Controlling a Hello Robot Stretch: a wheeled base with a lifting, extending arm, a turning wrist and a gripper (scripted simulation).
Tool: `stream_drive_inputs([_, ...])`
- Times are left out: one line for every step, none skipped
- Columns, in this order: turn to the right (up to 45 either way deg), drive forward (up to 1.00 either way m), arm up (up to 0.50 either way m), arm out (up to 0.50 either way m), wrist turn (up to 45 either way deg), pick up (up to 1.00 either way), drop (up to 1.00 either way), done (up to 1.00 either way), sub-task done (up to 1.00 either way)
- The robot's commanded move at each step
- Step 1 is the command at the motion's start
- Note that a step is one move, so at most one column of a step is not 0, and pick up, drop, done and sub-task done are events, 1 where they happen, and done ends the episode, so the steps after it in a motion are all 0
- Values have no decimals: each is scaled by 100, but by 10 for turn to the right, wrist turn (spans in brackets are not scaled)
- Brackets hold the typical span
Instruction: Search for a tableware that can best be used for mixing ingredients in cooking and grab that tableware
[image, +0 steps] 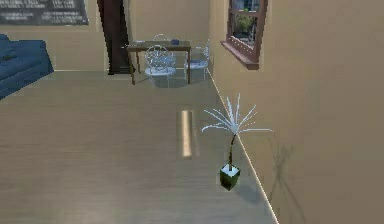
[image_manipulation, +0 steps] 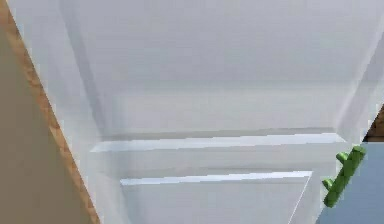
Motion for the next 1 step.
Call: stream_drive_inputs([0,50,0,0,0,0,0,0,0])
